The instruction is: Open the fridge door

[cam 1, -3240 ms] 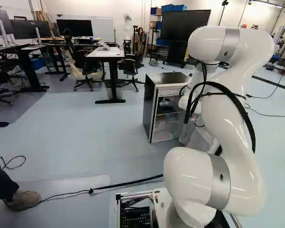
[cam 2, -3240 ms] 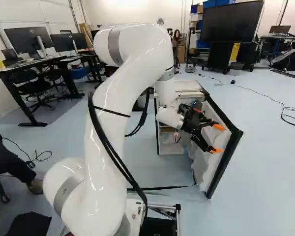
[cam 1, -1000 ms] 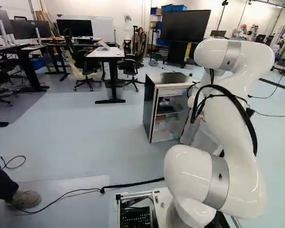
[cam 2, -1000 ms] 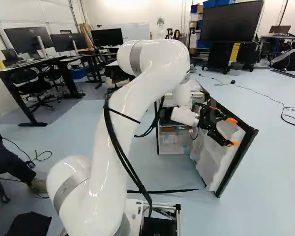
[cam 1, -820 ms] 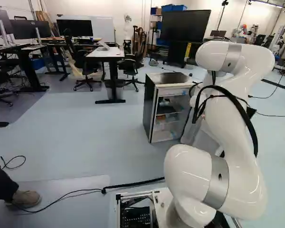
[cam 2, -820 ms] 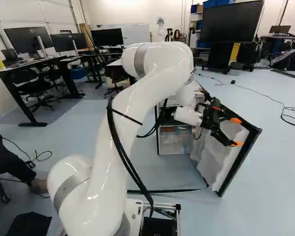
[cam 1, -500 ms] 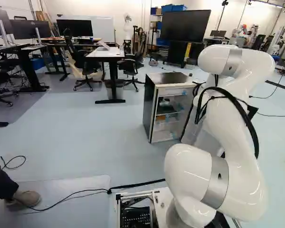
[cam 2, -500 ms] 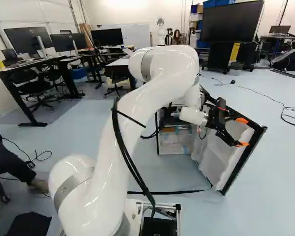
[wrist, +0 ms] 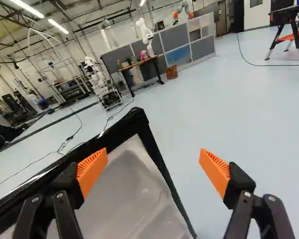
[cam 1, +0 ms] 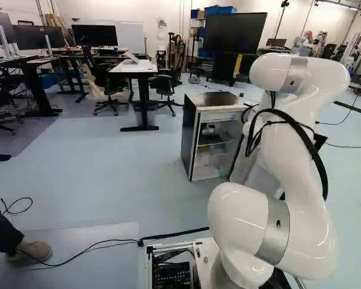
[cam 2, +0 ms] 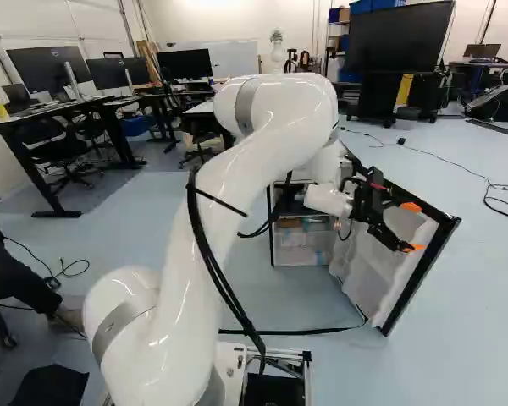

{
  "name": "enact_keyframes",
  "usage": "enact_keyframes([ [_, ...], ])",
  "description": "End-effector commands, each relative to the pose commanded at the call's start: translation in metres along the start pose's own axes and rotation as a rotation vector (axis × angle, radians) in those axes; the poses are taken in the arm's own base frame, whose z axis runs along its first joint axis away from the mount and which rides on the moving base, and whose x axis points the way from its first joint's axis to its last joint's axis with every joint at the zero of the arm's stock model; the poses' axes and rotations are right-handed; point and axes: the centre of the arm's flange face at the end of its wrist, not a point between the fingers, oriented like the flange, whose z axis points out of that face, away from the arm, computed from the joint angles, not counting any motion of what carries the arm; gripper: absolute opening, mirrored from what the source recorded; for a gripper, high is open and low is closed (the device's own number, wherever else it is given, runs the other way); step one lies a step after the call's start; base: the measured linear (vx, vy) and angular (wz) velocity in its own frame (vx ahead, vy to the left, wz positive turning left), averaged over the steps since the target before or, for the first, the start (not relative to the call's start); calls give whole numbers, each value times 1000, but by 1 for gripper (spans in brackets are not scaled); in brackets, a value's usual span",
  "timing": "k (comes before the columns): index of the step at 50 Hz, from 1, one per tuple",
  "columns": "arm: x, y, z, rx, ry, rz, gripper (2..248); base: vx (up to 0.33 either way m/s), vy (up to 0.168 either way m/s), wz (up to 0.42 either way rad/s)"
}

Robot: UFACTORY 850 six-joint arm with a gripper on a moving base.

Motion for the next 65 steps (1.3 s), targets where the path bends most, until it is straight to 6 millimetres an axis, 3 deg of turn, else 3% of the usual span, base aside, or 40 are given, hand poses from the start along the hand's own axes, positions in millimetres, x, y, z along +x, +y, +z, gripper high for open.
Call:
enact_keyframes([
  [65,13,52,-131,597,-231,-351,247,0,0,0],
])
